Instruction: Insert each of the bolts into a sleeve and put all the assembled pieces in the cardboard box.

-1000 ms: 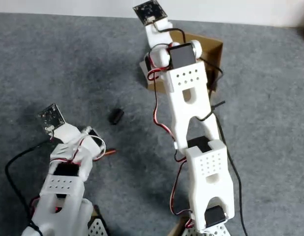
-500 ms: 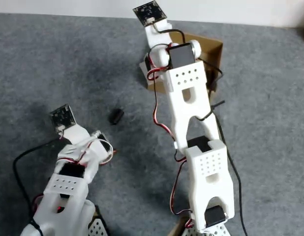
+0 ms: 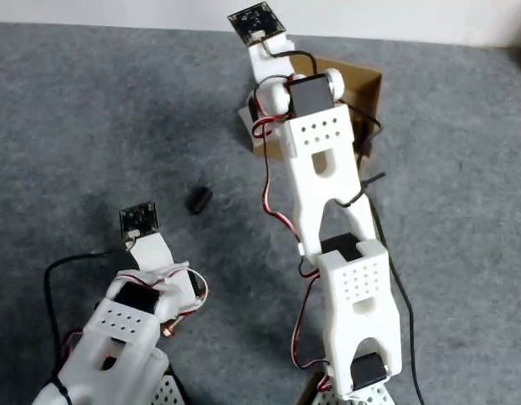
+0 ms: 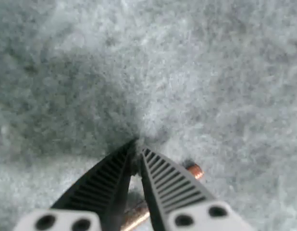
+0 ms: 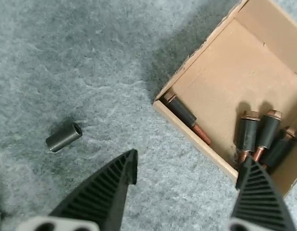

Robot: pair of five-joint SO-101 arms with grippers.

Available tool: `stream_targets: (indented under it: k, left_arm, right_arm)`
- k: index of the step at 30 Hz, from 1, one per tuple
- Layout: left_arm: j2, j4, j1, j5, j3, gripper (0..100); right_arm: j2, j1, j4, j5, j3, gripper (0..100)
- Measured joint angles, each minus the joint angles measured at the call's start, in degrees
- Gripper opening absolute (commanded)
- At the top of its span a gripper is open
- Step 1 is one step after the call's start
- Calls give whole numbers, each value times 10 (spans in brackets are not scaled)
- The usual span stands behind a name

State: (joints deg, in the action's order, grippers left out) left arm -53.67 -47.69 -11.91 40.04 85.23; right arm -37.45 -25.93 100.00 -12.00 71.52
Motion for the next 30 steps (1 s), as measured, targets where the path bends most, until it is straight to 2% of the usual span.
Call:
stream_targets:
  k: [5, 10, 14, 23, 27, 30]
  left_arm:
    - [4, -4, 0, -3, -11, 28]
    - [9, -20, 20, -49, -69, 28]
    - [9, -52, 7, -47, -47, 28]
    - [6, -55, -17, -50, -29, 28]
    - [5, -73, -18, -49, -105, 28]
    - [5, -149, -35, -78, -180, 28]
  right_arm:
    - [0, 0, 0, 0, 0, 300]
    - [0, 0, 0, 0, 0, 300]
    - [0, 0, 0, 0, 0, 300]
    - [0, 0, 0, 0, 0, 300]
    - [0, 0, 0, 0, 0, 300]
    - [0, 0, 0, 0, 0, 300]
